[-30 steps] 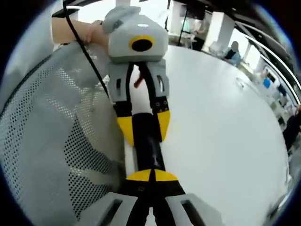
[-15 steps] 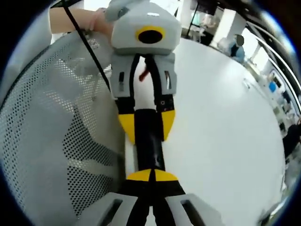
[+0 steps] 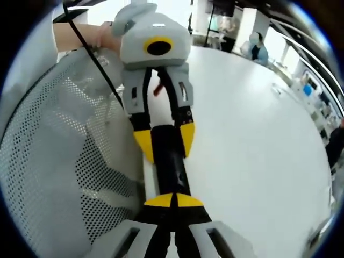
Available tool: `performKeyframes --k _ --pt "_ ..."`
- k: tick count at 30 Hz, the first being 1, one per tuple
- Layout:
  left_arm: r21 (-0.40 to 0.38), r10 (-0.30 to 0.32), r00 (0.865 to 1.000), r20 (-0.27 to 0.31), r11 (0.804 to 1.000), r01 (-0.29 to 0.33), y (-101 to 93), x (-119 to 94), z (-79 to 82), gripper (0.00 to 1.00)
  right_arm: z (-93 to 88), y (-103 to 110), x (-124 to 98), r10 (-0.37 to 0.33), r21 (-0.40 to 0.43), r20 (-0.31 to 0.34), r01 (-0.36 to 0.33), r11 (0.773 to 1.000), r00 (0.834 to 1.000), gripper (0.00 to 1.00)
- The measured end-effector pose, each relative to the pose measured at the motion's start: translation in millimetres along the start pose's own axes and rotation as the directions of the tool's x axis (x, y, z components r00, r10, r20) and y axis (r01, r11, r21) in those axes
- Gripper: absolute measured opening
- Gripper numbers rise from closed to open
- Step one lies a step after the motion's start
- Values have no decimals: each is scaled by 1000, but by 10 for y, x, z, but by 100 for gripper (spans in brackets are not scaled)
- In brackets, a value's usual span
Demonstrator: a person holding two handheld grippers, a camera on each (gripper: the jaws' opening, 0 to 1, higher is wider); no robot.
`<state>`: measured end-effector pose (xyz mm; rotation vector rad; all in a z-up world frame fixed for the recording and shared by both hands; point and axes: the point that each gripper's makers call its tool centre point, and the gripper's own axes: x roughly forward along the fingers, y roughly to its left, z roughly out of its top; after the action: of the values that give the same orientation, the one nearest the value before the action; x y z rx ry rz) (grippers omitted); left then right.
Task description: Press the specified remote control buttons in sequence, fully releasing each button before pressing the next.
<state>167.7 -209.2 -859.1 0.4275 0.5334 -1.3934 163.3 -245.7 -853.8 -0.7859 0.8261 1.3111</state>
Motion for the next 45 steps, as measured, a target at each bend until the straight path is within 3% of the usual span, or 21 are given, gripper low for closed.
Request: performKeyframes --k 5,11,16,20,24,27,31,36,45 --pt "1 1 1000 2 1000 -1 -1 -1 0 25 -21 10 -17 -11 5 2 11 1000 1000 0" --pt "-2 0 1000 4 1000 0 0 2 -1 25 -26 13 12 -26 -68 -135 17 998 991 0" --pt "1 -2 1000 2 1000 2 -3 1 5 25 -32 22 27 -52 -192 -209 11 981 976 0" --pt "3 -3 1000 -1 1000 3 -6 3 5 25 -30 9 28 -33 -153 -232 -3 988 972 0" --pt "4 -1 1000 -4 1000 1 -6 4 3 25 -35 0 19 -20 -85 -187 5 996 982 0" --pt "5 -1 1000 -5 1000 1 -5 3 -1 25 -44 18 9 -35 -106 -151 19 994 988 0" --pt "8 2 1000 -11 1000 -2 -6 6 1 25 -30 8 1 -40 -57 -85 36 998 996 0" --pt "13 3 1000 -17 1000 -3 -5 7 1 25 -17 -9 -12 -35 95 22 33 995 999 0" --pt "12 2 1000 -17 1000 -2 -2 3 -3 25 -40 -1 -39 -41 130 58 34 991 997 0"
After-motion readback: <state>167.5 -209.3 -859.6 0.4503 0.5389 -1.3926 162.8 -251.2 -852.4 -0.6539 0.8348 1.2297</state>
